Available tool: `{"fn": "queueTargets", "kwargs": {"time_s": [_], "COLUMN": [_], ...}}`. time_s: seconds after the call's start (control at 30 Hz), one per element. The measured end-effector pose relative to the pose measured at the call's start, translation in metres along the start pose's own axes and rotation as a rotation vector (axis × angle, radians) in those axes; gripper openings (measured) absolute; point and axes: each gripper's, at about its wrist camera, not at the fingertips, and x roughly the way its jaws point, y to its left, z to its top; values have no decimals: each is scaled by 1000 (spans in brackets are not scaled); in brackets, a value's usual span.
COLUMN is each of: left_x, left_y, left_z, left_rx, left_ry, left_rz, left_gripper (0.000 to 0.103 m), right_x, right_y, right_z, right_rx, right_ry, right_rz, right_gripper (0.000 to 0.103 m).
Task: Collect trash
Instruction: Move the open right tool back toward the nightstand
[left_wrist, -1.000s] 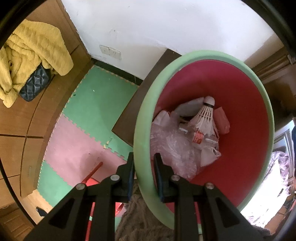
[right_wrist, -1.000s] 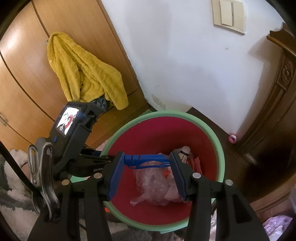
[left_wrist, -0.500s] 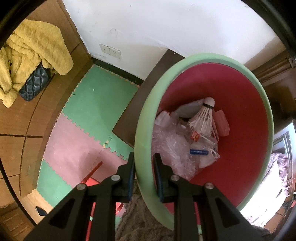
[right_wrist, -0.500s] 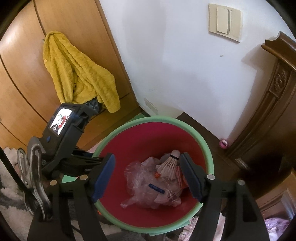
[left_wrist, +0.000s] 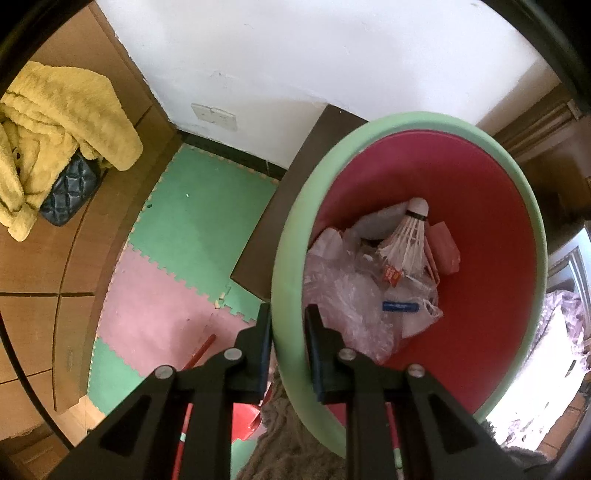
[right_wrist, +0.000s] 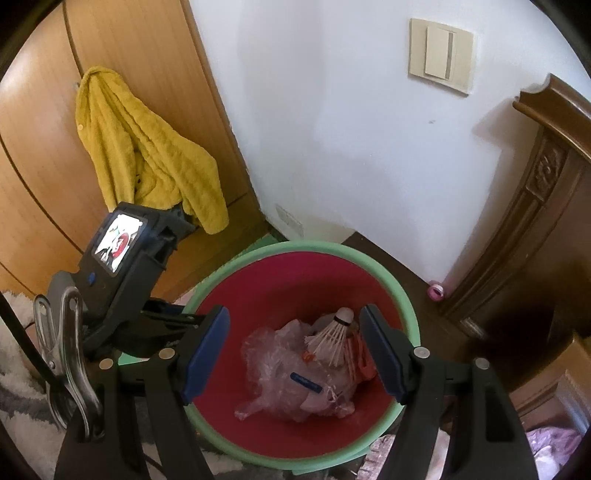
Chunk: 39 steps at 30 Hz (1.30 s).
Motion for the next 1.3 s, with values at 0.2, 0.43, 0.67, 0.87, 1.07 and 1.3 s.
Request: {"fn": "queueTargets", "kwargs": {"time_s": [0.2,0.43,0.67,0.87,1.07,1.3], "left_x": [0,1,2,0,2,1], "left_y": [0,0,2,4,7,2], "left_z": [-1,-3,-2,-2,0,-2], "left_rx": [22,51,69,52,-11,-43], "left_ry": [-3,-14,-16,-29,-46,-34], "left_rz": [-4,-10,-26,-40,-66,-34], "left_gripper": [18,19,19,19,19,17], "right_x": [-3,-23,-49,-41,-1,73], "right_y": [-14,-47,-84,-114,-122,-138], "right_z": [-8,-18,-10,1,18,17], "right_rx": [123,353,497,567,475,400], "right_ry": [-3,-87,-193,-146,2,67], "right_rz": [-59,-127,-211,-211,-213,-260], "right_gripper": [75,75,75,75,74,74]}}
